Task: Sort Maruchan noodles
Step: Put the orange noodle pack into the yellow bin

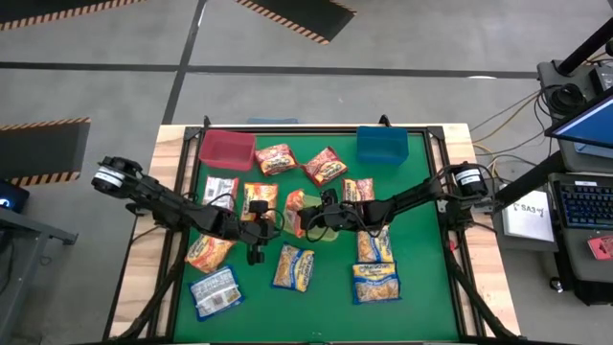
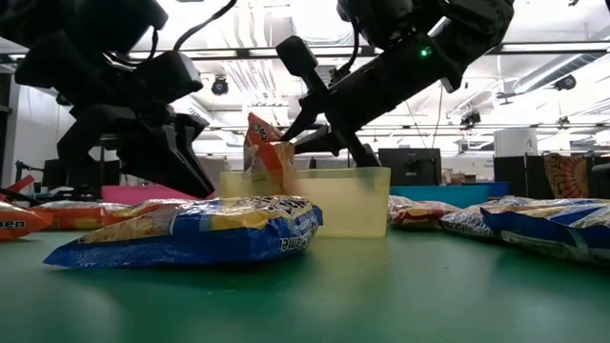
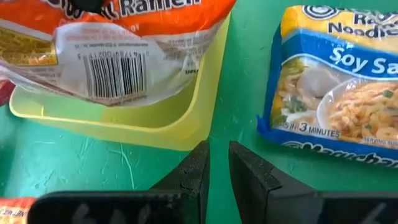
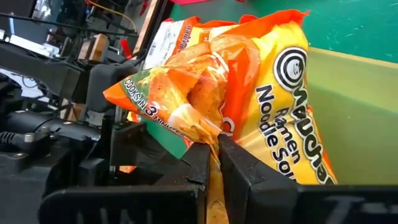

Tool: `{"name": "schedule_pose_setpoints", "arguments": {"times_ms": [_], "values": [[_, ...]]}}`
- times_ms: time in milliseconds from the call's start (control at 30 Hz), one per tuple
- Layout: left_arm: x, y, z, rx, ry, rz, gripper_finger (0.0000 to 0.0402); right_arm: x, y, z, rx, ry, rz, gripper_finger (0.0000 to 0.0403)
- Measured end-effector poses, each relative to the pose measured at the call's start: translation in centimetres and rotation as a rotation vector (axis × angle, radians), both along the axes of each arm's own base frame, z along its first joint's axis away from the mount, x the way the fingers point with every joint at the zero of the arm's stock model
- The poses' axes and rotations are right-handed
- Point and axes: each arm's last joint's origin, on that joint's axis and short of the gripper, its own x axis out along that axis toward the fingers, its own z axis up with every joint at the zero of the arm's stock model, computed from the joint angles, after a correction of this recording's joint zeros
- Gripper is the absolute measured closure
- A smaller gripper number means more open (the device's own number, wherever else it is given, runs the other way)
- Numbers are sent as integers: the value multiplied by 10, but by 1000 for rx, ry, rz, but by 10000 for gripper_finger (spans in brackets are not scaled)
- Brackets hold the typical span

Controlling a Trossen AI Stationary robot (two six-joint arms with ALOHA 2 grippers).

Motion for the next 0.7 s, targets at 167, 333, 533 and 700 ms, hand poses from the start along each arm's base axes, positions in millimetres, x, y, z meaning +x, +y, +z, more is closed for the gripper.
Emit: {"name": "schedule_pose_setpoints", "arguments": {"times_ms": [167, 333, 533, 700], "values": [[-1, -1, 3, -4, -11, -3, 359, 0, 0, 0, 1, -1, 1, 344], [-5, -3, 11, -9, -27, -17, 359, 0, 0, 1, 0, -2, 2, 280], [-8, -1, 23, 1, -83, 5, 359, -1, -3, 7, -52, 12, 53, 229], [-9, 3, 23, 105, -103, 120, 359, -8, -7, 20, -110, 50, 84, 225]]}}
